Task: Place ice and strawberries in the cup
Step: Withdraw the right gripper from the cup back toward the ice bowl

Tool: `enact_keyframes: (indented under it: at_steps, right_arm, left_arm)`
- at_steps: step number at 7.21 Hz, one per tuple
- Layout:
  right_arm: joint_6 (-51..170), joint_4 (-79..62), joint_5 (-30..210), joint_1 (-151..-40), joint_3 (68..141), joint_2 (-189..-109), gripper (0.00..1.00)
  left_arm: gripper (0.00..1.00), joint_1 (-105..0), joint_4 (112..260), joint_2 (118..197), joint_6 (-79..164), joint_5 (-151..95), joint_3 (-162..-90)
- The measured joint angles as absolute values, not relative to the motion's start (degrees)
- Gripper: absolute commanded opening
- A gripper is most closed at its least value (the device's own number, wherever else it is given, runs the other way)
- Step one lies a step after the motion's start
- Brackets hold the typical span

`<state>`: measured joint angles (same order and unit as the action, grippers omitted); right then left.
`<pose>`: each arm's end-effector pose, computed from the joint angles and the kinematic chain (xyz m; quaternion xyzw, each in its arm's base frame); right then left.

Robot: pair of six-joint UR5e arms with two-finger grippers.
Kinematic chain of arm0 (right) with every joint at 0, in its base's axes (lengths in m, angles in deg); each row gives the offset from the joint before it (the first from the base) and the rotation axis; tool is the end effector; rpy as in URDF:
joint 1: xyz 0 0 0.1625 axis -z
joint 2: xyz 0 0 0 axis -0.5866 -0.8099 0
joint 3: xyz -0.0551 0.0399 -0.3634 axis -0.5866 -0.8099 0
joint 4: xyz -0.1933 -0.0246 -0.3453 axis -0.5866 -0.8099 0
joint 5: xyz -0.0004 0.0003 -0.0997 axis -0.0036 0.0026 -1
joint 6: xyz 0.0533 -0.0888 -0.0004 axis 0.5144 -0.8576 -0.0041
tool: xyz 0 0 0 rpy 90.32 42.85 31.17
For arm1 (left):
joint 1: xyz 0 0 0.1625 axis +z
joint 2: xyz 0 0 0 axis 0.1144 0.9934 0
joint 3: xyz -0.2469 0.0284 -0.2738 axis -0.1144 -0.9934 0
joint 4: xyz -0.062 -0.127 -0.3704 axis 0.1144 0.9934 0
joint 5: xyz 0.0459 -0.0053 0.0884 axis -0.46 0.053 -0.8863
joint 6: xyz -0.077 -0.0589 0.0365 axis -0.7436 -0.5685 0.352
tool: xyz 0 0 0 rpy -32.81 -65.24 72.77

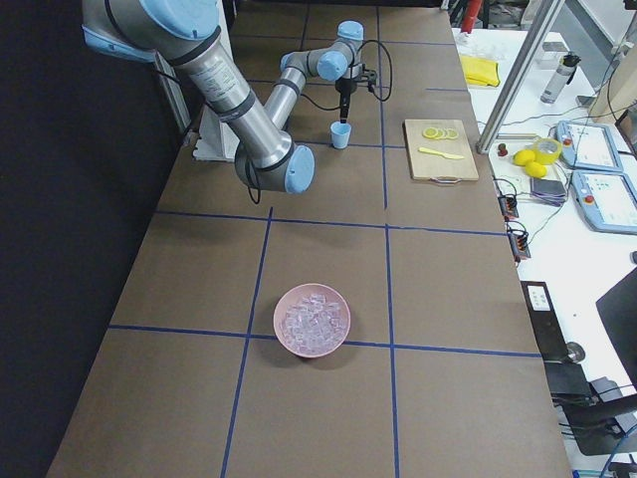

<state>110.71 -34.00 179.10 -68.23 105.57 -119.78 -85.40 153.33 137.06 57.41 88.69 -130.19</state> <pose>-0.4926 -0.4230 0.1079 -0.0014 -0.3919 0.0141 0.9199 -0.0721 -0.4630 0.5753 -0.0069 0.4082 -0.0207 0.9126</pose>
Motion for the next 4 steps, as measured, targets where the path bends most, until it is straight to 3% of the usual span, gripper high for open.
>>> enact_keyframes:
  at_steps: [4]
  right_arm:
    - [101.51, -34.29, 179.85, -77.15, 123.51, -136.20, 1.00]
  left_arm:
    - [1.00, -85.40, 153.33, 137.06, 57.39, 88.75, -130.65]
